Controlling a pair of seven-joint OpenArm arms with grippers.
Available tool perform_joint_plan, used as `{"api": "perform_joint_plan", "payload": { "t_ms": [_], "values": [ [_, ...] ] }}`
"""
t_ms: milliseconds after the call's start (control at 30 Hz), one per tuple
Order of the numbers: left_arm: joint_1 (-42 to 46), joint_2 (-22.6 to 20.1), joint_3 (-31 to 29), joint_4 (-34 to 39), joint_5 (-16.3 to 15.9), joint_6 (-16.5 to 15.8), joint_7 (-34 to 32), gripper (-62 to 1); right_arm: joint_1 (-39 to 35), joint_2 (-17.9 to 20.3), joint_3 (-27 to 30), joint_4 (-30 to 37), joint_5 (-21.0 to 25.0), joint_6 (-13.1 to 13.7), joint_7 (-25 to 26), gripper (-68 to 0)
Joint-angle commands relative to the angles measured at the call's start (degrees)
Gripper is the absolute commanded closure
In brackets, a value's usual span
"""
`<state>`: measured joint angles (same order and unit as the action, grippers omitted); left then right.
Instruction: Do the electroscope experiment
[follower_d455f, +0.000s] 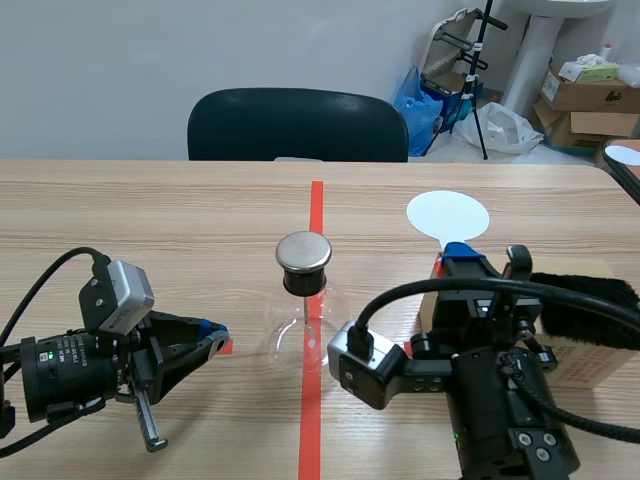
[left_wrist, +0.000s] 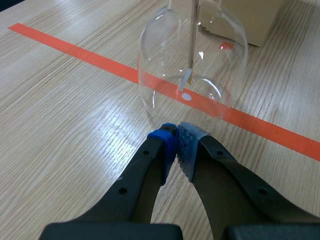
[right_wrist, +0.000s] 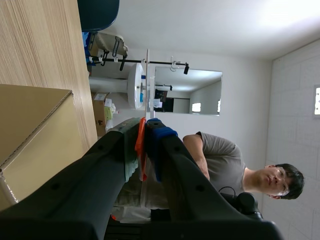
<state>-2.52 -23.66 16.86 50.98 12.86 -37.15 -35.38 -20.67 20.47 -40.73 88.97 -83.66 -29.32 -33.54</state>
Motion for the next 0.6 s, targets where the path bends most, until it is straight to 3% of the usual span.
{"api": "perform_joint_plan", "payload": {
  "t_ms": [0,567],
  "values": [
    [0.1,0.1,0.0,1.4,-0.5,-0.1,-0.7,-3.2,0.7,0.2,0.3,0.5,0.0,-0.6,-0.4,-1.0],
    [0.1,0.1,0.0,1.4,-0.5,-0.1,-0.7,-3.2,0.7,0.2,0.3,0.5,0.0,-0.6,0.5,-1.0]
  ]
}}
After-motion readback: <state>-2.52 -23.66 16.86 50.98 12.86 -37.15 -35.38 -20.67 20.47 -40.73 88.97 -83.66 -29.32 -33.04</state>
